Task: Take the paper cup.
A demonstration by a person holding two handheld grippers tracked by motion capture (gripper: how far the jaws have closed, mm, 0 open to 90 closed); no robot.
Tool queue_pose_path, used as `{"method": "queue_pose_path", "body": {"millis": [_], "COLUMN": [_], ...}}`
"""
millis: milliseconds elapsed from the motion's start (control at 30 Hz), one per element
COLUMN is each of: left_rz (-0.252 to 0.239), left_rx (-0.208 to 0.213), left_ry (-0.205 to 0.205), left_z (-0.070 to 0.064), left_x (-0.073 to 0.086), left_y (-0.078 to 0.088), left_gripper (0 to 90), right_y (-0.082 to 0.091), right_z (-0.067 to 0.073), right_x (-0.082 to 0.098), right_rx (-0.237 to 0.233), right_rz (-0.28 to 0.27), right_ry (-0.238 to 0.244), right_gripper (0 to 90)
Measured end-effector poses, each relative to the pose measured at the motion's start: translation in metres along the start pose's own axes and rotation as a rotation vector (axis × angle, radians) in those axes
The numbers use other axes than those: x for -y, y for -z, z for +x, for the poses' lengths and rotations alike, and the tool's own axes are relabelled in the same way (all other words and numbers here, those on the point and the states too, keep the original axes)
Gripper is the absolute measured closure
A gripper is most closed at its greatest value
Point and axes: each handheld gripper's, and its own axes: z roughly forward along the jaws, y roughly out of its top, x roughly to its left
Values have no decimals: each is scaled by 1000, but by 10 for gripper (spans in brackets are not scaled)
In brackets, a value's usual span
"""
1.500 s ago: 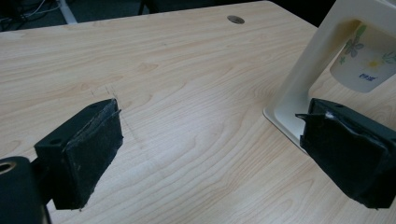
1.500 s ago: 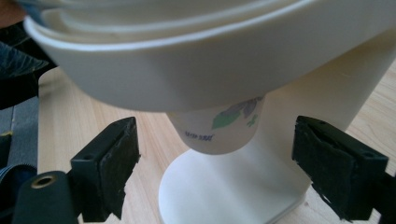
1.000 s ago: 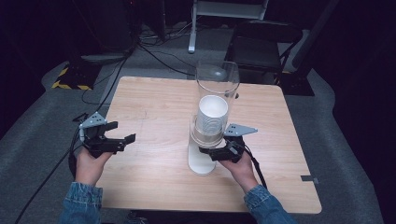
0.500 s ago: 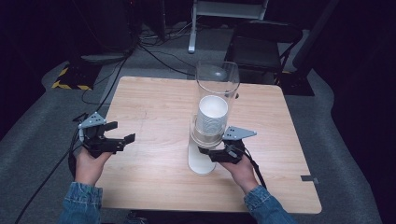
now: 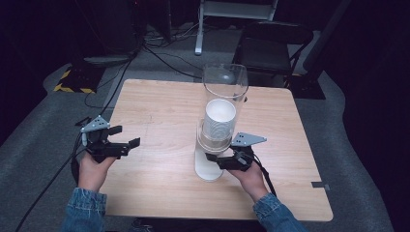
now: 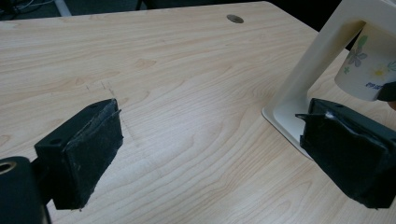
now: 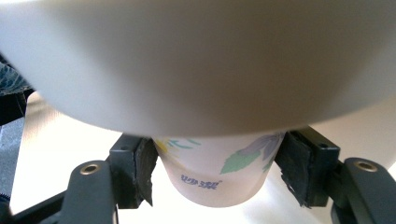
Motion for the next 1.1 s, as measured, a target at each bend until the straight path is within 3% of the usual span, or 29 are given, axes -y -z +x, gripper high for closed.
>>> {"method": "queue_pose_path", "body": {"millis": [133,167,200,333,800,1100], "left_rz": [1,0,-3,-10,-3,-7], "left_rx": [3,4,2,3,4,-3], "left_ry": [-4,-4,-2,-1,3,-1], "left_z": [0,0,0,1,1,2], "left_x": [0,0,0,-1,0,-1], "left_y": [-1,-1,0,0,0,-2], "left_gripper": [56,56,55,55,56,55], "right_y": [0,-2,-7,-7,-7,-5], "right_z": [0,1,2,1,1,2], "right_x": [1,2,8,12,14,22], "right_rx": [-7,-6,17,-1,5,13], "right_rz": [4,25,82,77,91,162], "right_ry": [-10,-17,5,-5,9,22], "right_gripper": [353,359,357,356,352,351]}}
